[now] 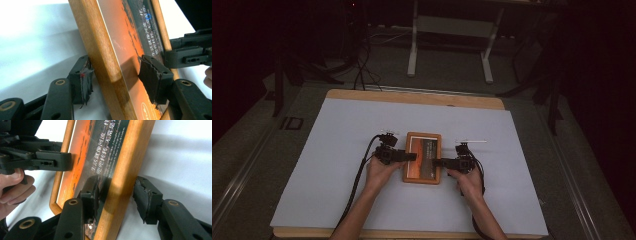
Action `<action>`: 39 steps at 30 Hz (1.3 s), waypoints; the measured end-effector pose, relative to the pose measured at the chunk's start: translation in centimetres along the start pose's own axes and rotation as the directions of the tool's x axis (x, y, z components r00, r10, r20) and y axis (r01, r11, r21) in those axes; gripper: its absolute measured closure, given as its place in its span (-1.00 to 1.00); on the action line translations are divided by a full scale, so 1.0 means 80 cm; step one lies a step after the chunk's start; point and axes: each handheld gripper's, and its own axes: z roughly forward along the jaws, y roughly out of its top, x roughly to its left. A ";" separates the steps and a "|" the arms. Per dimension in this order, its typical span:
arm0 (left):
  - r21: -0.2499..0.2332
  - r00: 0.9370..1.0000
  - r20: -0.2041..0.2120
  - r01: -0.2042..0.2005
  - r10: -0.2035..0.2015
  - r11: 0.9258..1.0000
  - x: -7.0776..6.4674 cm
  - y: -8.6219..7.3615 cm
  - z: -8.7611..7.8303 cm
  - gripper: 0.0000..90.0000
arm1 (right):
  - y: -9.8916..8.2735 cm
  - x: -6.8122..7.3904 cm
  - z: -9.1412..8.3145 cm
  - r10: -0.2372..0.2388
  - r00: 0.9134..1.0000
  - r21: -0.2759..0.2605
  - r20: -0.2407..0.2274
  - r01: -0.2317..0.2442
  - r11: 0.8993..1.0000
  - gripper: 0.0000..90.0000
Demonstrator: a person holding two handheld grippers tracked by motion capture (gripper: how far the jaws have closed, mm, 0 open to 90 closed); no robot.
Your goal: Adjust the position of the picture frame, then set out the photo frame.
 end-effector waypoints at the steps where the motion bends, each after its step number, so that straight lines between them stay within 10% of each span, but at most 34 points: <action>1: 0.000 1.000 0.001 0.000 0.000 1.000 0.000 0.000 0.000 -0.01 | 0.001 0.000 0.000 0.001 1.000 0.002 -0.003 -0.001 1.000 0.23; 13: -0.042 0.997 -0.071 -0.047 0.044 0.998 0.000 -0.015 -0.024 -0.08 | 0.009 0.001 -0.021 -0.104 0.991 -0.025 0.090 0.106 0.994 0.14; 20: -0.097 0.984 -0.158 -0.103 0.086 0.990 -0.003 -0.025 -0.050 -0.06 | 0.014 0.006 -0.032 -0.176 0.976 -0.039 0.127 0.182 0.983 0.24; 30: -0.120 0.967 -0.227 -0.146 0.116 0.982 -0.010 -0.044 -0.080 -0.07 | 0.016 0.020 -0.037 -0.280 0.941 -0.048 0.189 0.294 0.955 0.25; 39: -0.130 0.970 -0.226 -0.119 0.087 0.984 -0.003 -0.059 -0.090 -0.07 | 0.027 0.036 -0.033 -0.393 0.881 -0.018 0.265 0.412 0.911 0.27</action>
